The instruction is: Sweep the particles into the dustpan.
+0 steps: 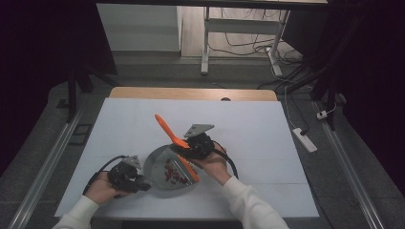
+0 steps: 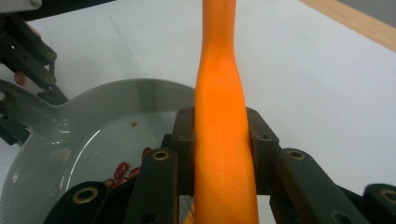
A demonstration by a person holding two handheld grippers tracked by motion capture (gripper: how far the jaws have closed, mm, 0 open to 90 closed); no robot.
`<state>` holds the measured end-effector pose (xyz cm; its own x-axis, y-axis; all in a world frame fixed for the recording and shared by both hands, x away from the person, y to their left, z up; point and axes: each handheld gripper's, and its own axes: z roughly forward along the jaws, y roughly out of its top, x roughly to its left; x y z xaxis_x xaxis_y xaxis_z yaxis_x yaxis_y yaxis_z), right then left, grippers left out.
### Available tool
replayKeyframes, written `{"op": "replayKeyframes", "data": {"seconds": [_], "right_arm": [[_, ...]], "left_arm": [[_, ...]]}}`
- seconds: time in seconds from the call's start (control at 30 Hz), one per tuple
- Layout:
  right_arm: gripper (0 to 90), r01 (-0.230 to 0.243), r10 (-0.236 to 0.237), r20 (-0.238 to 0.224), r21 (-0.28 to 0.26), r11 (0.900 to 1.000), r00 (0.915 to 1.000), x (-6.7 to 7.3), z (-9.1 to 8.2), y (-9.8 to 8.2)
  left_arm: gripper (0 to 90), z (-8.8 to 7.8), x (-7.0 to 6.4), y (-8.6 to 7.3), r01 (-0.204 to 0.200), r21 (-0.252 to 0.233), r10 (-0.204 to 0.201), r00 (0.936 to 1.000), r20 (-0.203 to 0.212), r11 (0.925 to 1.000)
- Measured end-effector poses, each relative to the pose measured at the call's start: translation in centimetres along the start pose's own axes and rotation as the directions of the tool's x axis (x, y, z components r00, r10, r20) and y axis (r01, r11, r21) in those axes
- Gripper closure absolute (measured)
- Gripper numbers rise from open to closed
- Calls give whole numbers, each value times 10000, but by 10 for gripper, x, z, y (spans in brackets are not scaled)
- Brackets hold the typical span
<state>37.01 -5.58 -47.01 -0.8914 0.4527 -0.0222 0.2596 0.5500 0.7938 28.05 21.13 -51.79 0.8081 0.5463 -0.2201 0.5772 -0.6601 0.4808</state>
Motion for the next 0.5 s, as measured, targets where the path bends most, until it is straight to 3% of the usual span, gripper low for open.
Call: {"op": "replayKeyframes", "data": {"seconds": [0.33, 0.5], "right_arm": [[705, -38, 13, 1050, 237, 9997, 9945, -19, -13, -8], [705, -439, 379, 1421, 392, 9983, 9891, -33, -15, -15]], "left_arm": [[623, 0, 0, 0, -25, 20, 25, 10000, 7, 10000], [623, 1, -1, 0, 29, 9, -29, 10000, -12, 10000]]}}
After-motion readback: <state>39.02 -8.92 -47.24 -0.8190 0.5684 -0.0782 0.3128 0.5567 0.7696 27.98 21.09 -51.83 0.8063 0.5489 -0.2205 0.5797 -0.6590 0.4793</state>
